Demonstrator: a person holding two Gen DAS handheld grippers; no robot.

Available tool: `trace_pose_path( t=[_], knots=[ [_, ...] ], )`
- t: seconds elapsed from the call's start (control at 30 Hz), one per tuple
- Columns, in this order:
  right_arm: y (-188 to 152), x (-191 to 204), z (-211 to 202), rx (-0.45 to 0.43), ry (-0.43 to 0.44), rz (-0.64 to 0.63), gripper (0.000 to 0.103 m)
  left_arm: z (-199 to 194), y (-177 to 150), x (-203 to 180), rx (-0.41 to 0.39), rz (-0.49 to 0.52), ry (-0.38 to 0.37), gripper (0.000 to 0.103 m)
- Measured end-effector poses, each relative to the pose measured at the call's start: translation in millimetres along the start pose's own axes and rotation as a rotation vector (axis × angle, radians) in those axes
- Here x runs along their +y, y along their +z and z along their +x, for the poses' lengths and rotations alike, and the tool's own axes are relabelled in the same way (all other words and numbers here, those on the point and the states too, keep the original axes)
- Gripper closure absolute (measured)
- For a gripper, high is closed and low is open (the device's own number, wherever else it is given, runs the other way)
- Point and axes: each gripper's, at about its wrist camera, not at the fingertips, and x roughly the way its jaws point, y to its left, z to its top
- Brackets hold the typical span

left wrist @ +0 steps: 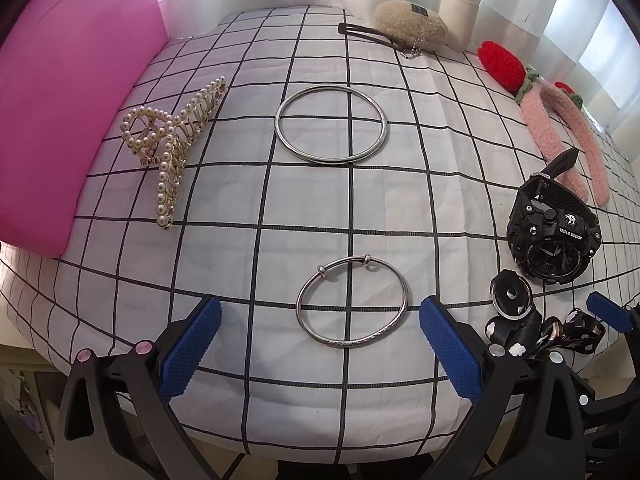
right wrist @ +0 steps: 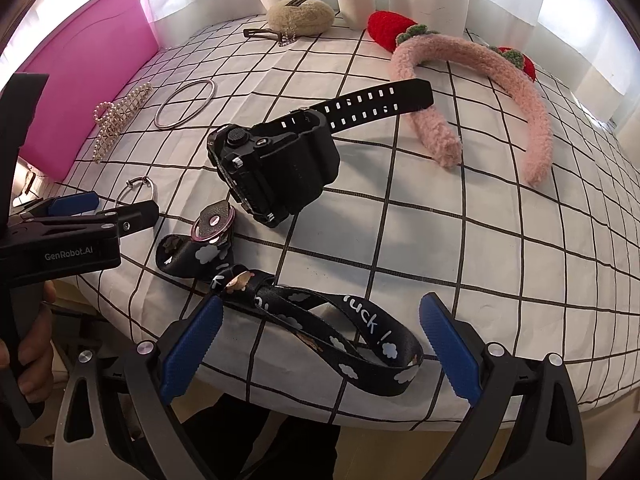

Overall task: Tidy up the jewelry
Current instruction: 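Grasp the silver bangle with the left tool while the right tool grasps the black lanyard strap, then carry bangle and lanyard into the pink tub and open both tools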

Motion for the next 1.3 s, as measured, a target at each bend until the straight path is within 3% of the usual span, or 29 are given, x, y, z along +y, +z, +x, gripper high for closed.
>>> trace_pose_path(
  t=[0.17,0.4,0.67,0.77,0.83,0.93,1.0,1.03,1.1,1.3],
  knots=[
    [-2.2,11.0,6.8,-0.034,-0.075,-0.097,0.009,-0.6,-2.1,0.7,-0.069,0.018,-0.004,0.005],
    [-1.7,11.4,5.0,-0.088,-0.059,-0.113,0.009,-8.0,-16.0,-2.1,-0.124,0.021,-0.010,0.005],
    [6.9,16.2,9.5,-0.066,-0.038,-0.145,0.010,-8.2,-16.0,0.7,-0.134,0.042,-0.022,0.007],
    [7.9,18.1,10.4,-0.063,-0.032,-0.153,0.010,-12.3,-21.3,0.2,-0.147,0.061,-0.030,0.013],
    [5.2,19.7,9.7,-0.066,-0.029,-0.158,0.012,-15.8,-24.4,-2.5,-0.157,0.082,-0.040,0.024],
    [4.0,23.5,4.1,-0.082,-0.018,-0.184,0.027,-21.1,-26.9,-10.4,-0.170,0.122,-0.059,0.041],
    [4.5,27.5,1.1,-0.088,-0.011,-0.207,0.043,-24.6,-29.0,-14.8,-0.178,0.143,-0.072,0.052],
    [4.2,29.2,-0.6,-0.093,-0.008,-0.216,0.048,-25.6,-30.0,-16.5,-0.179,0.149,-0.065,0.052],
    [3.6,32.4,-3.7,-0.100,-0.007,-0.231,0.071,-26.2,-29.3,-15.6,-0.179,0.143,-0.075,0.052],
    [1.6,30.8,-9.0,-0.104,0.022,-0.213,0.077,-28.3,-23.0,-10.7,-0.176,0.132,-0.089,0.053]
  ],
)
